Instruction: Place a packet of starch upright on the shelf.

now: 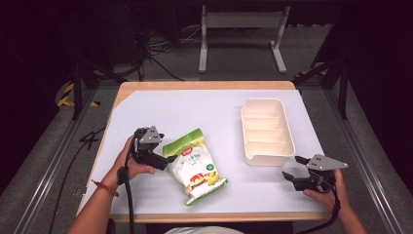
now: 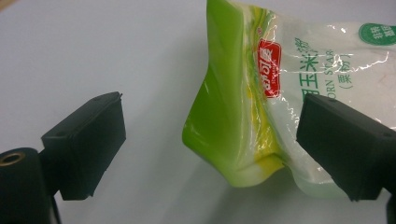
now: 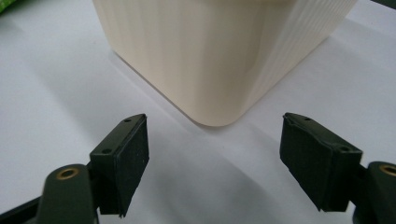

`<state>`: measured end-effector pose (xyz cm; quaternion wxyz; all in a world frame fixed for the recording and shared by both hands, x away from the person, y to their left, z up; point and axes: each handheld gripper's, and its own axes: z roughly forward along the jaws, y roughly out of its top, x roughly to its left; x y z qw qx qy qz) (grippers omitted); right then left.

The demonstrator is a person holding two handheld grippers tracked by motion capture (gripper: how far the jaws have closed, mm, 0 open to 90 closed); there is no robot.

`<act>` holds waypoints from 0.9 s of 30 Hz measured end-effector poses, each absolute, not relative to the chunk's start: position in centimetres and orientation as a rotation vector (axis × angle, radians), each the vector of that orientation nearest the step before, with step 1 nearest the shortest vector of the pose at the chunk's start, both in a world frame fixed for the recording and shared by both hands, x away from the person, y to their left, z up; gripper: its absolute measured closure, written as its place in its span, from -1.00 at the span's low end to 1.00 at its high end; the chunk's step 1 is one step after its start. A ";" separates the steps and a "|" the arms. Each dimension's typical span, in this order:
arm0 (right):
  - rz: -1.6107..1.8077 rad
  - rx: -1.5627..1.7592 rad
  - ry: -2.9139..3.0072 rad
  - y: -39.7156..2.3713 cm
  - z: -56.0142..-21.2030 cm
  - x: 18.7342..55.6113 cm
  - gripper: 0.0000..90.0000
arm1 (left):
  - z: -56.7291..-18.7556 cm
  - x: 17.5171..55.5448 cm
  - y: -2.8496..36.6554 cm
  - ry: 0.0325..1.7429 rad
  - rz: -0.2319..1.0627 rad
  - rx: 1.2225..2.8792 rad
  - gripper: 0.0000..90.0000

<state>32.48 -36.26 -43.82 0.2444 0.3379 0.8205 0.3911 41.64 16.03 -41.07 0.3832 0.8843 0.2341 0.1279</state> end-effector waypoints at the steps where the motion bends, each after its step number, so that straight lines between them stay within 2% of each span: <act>1: 1.068 0.923 2.240 -36.3 -43.8 32.5 -0.47 | -41.1 41.6 16.0 0.597 0.326 2.255 -0.81; 7: 1.081 0.926 2.256 -36.3 -43.9 32.5 -0.48 | -41.6 43.2 14.0 0.588 0.199 2.315 -0.79; 17: 1.089 0.928 2.266 -36.3 -43.9 32.5 -0.48 | -42.0 44.8 12.4 0.596 0.109 2.372 -0.73; 20: 1.089 0.928 2.271 -36.2 -44.0 32.6 -0.48 | -42.3 44.7 12.1 0.550 0.022 2.370 -0.55; 22: 1.087 0.923 2.278 -36.2 -44.0 32.6 -0.48 | -42.3 44.4 11.8 0.510 0.008 2.379 -0.38; 24: 1.084 0.917 2.280 -36.2 -44.1 32.6 -0.48 | -42.2 44.2 11.7 0.516 0.023 2.389 -0.24; 27: 1.083 0.910 2.285 -36.2 -44.1 32.6 -0.48 | -41.9 43.8 11.8 0.524 0.071 2.405 0.15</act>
